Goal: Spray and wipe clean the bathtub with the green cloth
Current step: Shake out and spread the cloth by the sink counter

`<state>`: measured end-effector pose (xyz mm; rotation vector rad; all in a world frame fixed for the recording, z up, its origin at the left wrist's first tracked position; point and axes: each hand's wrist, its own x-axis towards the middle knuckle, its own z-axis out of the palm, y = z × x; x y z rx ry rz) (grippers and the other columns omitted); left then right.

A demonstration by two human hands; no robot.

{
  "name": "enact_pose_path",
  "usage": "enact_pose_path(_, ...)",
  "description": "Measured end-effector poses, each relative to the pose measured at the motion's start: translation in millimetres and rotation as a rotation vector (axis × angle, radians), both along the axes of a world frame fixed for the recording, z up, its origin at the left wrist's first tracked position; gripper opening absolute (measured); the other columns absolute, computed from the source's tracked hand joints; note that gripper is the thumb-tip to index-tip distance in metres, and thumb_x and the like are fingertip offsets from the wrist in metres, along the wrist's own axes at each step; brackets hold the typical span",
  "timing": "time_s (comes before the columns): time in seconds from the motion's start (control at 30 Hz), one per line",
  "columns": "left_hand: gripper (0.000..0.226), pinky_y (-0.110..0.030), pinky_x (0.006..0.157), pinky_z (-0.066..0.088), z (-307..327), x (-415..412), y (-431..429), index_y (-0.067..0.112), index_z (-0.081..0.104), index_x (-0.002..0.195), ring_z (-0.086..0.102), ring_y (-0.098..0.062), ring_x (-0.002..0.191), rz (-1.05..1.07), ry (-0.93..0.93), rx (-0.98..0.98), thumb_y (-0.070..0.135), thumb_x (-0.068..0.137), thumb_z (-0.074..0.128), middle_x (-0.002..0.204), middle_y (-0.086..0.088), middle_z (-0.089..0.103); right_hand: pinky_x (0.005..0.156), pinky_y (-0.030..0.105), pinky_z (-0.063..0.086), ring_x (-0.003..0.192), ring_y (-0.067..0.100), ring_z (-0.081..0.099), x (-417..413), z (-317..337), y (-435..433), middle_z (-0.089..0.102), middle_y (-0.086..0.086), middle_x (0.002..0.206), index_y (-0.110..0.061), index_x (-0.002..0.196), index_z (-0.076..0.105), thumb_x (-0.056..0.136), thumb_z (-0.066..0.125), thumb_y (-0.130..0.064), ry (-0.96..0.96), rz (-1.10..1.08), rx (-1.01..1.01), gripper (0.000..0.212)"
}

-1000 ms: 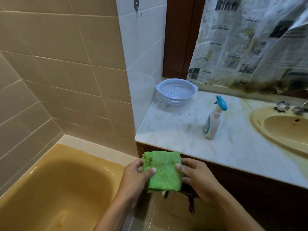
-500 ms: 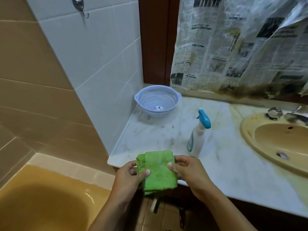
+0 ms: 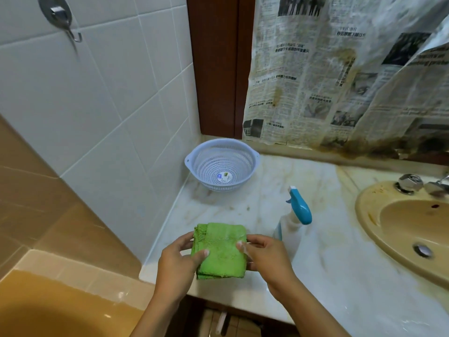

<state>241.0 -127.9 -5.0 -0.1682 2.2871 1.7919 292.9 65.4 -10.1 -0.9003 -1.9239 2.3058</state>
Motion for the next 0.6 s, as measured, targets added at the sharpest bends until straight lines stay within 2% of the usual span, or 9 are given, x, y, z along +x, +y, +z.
enact_pose_path(0.17,0.047,-0.036,0.076,0.062,-13,-43,0,0.030,0.070,0.123,0.076,-0.014,0.082,-0.089,0.006,-0.093,0.009,0.083,0.084,0.110,0.005,0.073,0.067,0.038,0.063,0.081,0.026,0.077,-30,-10,-7,0.079,0.009,0.085,-0.009,0.097,0.078,0.091,0.072,0.000,-0.034,-0.076,0.027,0.012)
enact_pose_path(0.27,0.049,-0.030,0.072,0.059,-19,-62,0,0.033,0.066,0.121,0.074,-0.015,0.084,-0.124,0.003,-0.123,0.007,0.084,0.083,0.106,0.007,0.070,0.072,0.045,0.064,0.083,0.027,0.077,-46,-23,-11,0.079,0.008,0.086,-0.013,0.094,0.079,0.090,0.074,-0.002,-0.073,-0.119,0.065,0.013)
enact_pose_path(0.4,0.050,-0.037,0.072,0.062,-30,-87,1,0.039,0.063,0.115,0.073,-0.015,0.084,-0.181,-0.026,-0.155,0.006,0.083,0.082,0.099,0.007,0.071,0.074,0.049,0.064,0.081,0.024,0.077,-62,-45,-14,0.079,0.004,0.083,-0.020,0.090,0.081,0.086,0.077,-0.009,-0.152,-0.127,0.172,0.012)
enact_pose_path(0.5,0.036,-0.031,0.072,0.059,-41,-101,3,0.033,0.065,0.109,0.072,-0.013,0.082,-0.246,-0.053,-0.237,0.007,0.087,0.079,0.095,0.005,0.071,0.074,0.035,0.061,0.074,0.013,0.073,-71,-57,-14,0.077,-0.005,0.077,-0.025,0.088,0.082,0.081,0.078,-0.019,-0.260,-0.064,0.452,0.010)
enact_pose_path(0.6,0.018,-0.015,0.069,0.048,-54,-113,1,0.025,0.068,0.097,0.067,-0.010,0.087,-0.301,-0.055,-0.347,0.009,0.089,0.073,0.093,0.006,0.070,0.068,0.017,0.044,0.080,0.008,0.065,-77,-62,-18,0.078,-0.005,0.095,-0.022,0.103,0.080,0.083,0.076,-0.021,-0.399,0.012,0.708,0.020)
